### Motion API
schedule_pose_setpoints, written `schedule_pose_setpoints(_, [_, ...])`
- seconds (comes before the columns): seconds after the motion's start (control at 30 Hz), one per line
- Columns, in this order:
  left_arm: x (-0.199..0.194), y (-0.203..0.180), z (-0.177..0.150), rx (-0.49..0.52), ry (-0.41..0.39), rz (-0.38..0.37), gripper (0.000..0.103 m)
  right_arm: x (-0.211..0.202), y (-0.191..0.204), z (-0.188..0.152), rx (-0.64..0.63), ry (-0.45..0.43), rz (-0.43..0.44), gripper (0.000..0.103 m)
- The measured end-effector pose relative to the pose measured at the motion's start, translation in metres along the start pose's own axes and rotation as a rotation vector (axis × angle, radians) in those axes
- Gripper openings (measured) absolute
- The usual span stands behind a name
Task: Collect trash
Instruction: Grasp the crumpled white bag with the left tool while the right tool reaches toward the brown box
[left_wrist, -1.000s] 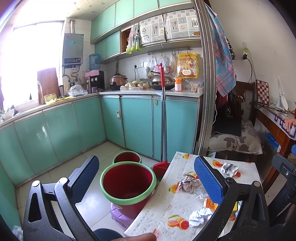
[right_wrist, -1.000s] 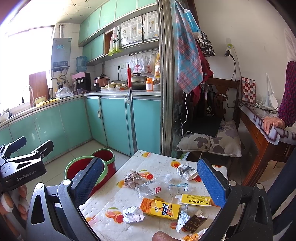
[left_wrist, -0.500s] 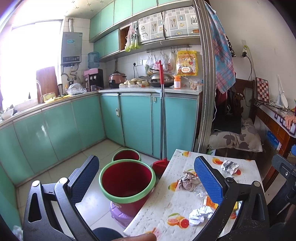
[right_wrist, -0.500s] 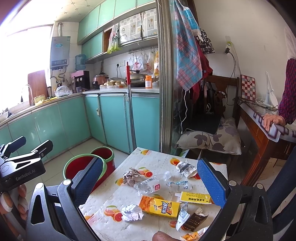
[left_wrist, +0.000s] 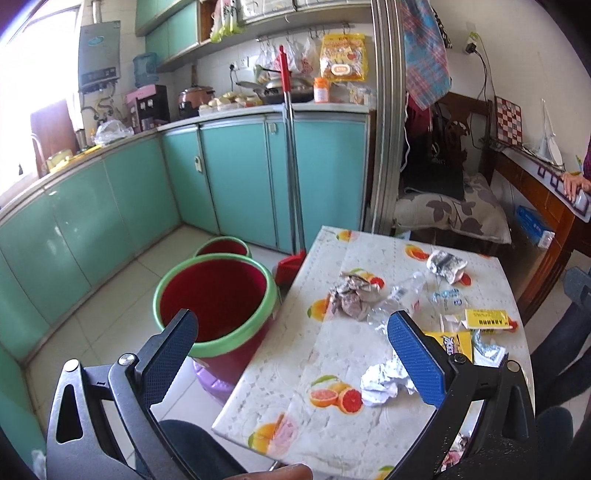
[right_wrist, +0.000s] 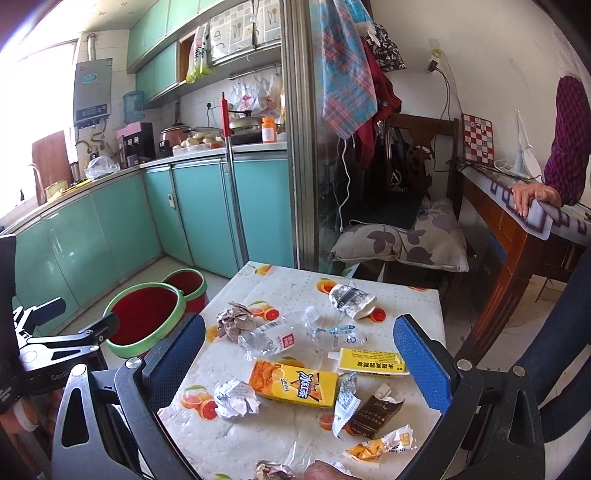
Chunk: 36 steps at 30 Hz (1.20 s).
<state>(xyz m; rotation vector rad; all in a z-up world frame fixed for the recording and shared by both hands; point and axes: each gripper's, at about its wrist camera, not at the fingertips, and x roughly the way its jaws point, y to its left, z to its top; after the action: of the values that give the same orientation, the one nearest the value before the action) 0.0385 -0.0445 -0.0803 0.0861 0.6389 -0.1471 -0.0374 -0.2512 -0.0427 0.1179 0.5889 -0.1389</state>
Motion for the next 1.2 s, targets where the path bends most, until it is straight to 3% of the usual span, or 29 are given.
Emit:
schedule_pose_setpoints(0.27, [0.047, -0.043, -0.033, 0.101, 0.193, -0.145, 0.103, 0.012, -0.039, -0.023, 0.036, 0.064, -0.068, 0.103])
schedule_pose_setpoints(0.5, [0.081, -0.076, -0.053, 0.162, 0.293, -0.271, 0.103, 0.011, -0.068, -0.034, 0.073, 0.094, -0.127, 0.103])
schedule_pose_setpoints(0.63, [0.105, -0.089, -0.061, 0.195, 0.344, -0.257, 0.103, 0.008, -0.081, -0.039, 0.085, 0.105, -0.151, 0.103])
schedule_pose_setpoints(0.83, [0.140, -0.095, -0.072, 0.167, 0.413, -0.259, 0.103, 0.009, -0.094, -0.047, 0.114, 0.130, -0.180, 0.103])
schedule_pose_setpoints(0.87, [0.144, -0.095, -0.074, 0.166, 0.423, -0.262, 0.100, 0.010, -0.097, -0.050, 0.119, 0.137, -0.182, 0.103])
schedule_pose_setpoints(0.97, [0.151, -0.095, -0.079, 0.175, 0.450, -0.239, 0.077, 0.015, -0.103, -0.056, 0.136, 0.159, -0.189, 0.103])
schedule_pose_setpoints(1.07, [0.151, -0.095, -0.081, 0.182, 0.459, -0.240, 0.070, 0.021, -0.110, -0.064, 0.164, 0.187, -0.194, 0.103])
schedule_pose_setpoints(1.1, [0.150, -0.095, -0.081, 0.185, 0.459, -0.241, 0.061, 0.024, -0.112, -0.066, 0.174, 0.197, -0.194, 0.103])
schedule_pose_setpoints(1.2, [0.149, -0.091, -0.079, 0.181, 0.459, -0.243, 0.055, 0.032, -0.117, -0.073, 0.195, 0.224, -0.196, 0.103])
